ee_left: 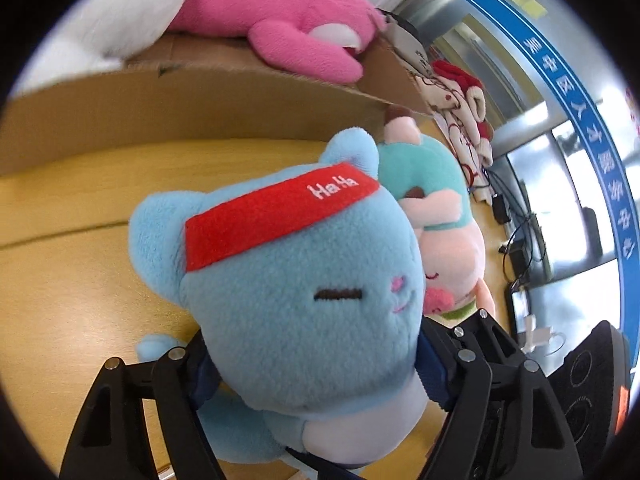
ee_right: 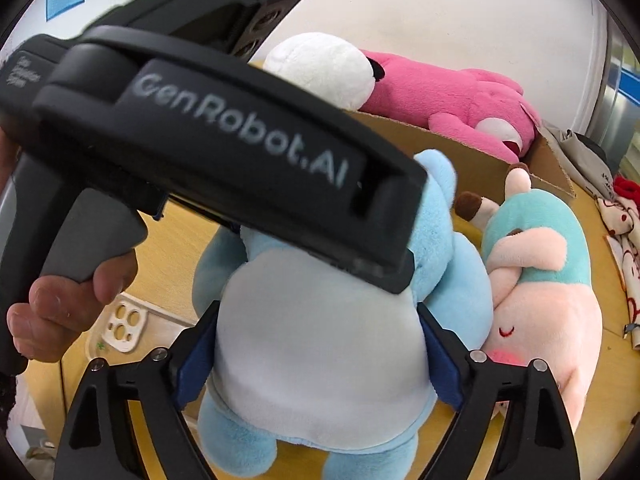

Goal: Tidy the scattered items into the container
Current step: 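Lift the blue cat with both grippers and carry it over the box, then lower the blue cat into the box and open both grippers, then move both grippers to the teal-and-pink plush on the table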

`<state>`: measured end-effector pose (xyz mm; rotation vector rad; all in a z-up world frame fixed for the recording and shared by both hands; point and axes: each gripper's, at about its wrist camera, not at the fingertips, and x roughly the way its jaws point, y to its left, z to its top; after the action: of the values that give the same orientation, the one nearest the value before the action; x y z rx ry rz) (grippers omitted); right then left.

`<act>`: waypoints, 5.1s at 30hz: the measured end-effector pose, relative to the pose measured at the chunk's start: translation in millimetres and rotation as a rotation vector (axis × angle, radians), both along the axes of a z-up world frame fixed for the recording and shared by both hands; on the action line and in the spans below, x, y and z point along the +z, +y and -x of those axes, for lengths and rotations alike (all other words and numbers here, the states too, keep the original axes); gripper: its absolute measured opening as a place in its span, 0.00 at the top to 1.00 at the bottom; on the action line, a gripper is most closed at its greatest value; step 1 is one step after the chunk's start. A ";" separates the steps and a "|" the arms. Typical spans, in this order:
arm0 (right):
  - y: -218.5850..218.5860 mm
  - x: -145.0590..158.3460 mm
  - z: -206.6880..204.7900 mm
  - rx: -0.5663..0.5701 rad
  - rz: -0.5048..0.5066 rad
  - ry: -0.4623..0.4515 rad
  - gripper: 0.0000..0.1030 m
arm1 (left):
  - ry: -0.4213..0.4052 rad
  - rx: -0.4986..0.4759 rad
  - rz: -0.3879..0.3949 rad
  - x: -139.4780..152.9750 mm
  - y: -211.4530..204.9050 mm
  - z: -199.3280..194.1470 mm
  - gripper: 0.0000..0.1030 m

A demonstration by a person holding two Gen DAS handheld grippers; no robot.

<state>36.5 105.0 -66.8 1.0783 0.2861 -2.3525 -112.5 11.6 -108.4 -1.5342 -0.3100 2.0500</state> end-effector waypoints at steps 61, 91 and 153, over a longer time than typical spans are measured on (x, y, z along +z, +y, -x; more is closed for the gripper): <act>-38.3 -10.7 308.7 -0.207 0.252 0.021 0.12 | 0.289 -0.166 0.309 29.3 3.4 234.2 0.19; -22.8 -15.2 221.7 -0.194 0.166 -0.008 0.08 | 0.356 -0.025 0.274 68.4 -19.2 193.6 0.14; -46.9 -8.4 237.3 -0.178 0.161 -0.120 0.00 | 0.379 0.305 0.154 43.7 -157.6 -18.6 0.15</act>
<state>-200.8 58.1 -75.3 1.2032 -0.0453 -2.4046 -93.9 -145.9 -64.7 -1.2002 -0.2549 2.6028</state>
